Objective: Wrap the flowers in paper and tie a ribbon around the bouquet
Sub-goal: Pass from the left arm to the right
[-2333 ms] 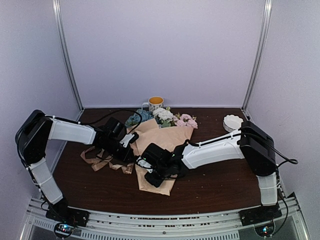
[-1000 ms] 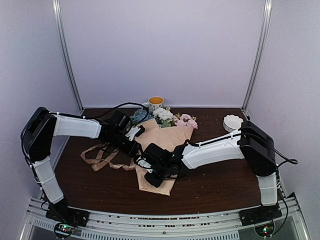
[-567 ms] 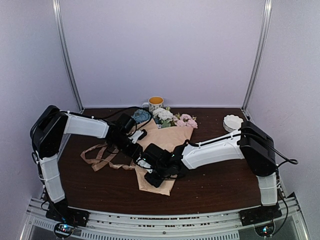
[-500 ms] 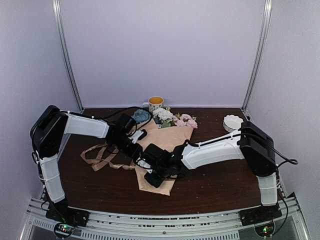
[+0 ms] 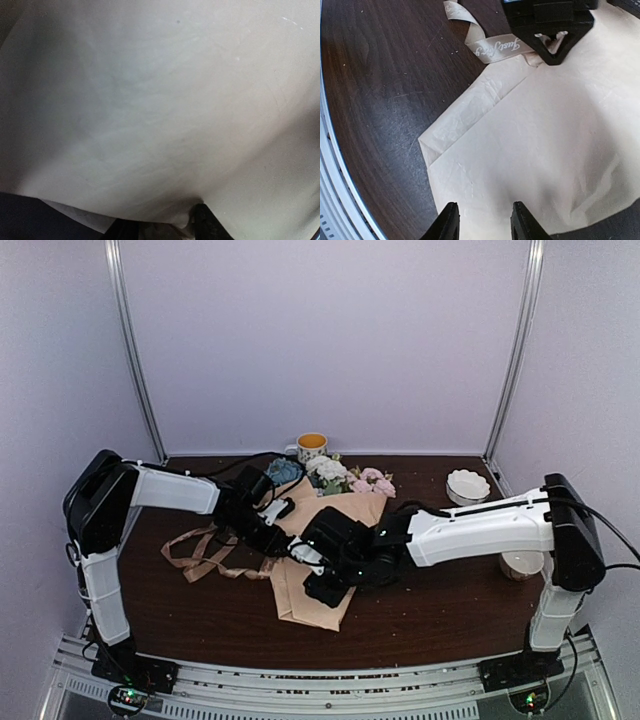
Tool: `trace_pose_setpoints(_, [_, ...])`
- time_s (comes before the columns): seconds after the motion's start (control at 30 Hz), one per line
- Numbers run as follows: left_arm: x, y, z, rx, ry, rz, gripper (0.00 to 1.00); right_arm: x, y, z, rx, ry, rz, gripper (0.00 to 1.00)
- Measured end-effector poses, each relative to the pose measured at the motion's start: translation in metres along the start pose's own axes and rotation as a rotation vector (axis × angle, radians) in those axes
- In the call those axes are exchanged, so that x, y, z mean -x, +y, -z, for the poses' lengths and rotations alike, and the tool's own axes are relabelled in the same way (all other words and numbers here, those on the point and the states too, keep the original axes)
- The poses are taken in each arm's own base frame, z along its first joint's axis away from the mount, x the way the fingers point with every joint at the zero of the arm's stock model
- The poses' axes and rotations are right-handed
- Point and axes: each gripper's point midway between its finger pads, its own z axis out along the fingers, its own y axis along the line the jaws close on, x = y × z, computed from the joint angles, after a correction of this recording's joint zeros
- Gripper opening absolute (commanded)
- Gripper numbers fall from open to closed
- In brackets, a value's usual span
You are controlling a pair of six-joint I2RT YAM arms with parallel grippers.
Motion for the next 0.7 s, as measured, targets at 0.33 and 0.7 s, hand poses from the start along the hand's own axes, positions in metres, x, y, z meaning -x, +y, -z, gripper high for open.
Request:
trace_pose_setpoints(0.33, [0.001, -0.002, -0.001, -0.013, -0.001, 0.0, 0.4, -0.065, -0.058, 0.015, -0.041, 0.063, -0.31, 0.59])
trace_pose_setpoints(0.7, [0.001, -0.002, -0.001, -0.022, -0.019, -0.003, 0.4, -0.079, -0.117, -0.016, 0.108, -0.025, -0.839, 0.67])
